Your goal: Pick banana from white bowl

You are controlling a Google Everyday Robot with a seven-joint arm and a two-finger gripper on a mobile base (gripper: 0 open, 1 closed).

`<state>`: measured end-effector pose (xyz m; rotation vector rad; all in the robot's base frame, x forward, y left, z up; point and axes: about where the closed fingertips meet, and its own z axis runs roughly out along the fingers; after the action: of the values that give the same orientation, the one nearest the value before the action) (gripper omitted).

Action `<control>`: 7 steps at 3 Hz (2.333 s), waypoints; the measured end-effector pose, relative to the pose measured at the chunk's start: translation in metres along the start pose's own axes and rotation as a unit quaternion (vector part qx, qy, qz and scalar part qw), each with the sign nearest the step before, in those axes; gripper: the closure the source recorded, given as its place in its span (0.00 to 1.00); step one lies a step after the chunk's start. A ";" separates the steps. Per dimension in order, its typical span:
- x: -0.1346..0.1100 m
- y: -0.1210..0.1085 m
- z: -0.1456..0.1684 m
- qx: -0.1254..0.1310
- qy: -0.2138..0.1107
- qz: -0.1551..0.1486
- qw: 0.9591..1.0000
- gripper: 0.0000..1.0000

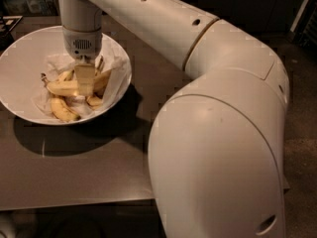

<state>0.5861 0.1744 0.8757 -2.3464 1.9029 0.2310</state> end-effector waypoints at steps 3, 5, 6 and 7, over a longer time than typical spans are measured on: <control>0.003 0.017 -0.021 0.044 -0.045 0.000 0.998 1.00; 0.015 0.072 -0.066 0.087 -0.079 -0.004 0.993 1.00; 0.020 0.105 -0.084 0.095 -0.082 -0.008 0.992 1.00; 0.027 0.136 -0.090 0.093 -0.087 0.004 0.992 1.00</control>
Offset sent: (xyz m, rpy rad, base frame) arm -0.0089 -0.0120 0.0119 0.0477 -0.0293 -0.0227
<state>0.4627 0.1034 0.9605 -2.1252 1.7705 0.2375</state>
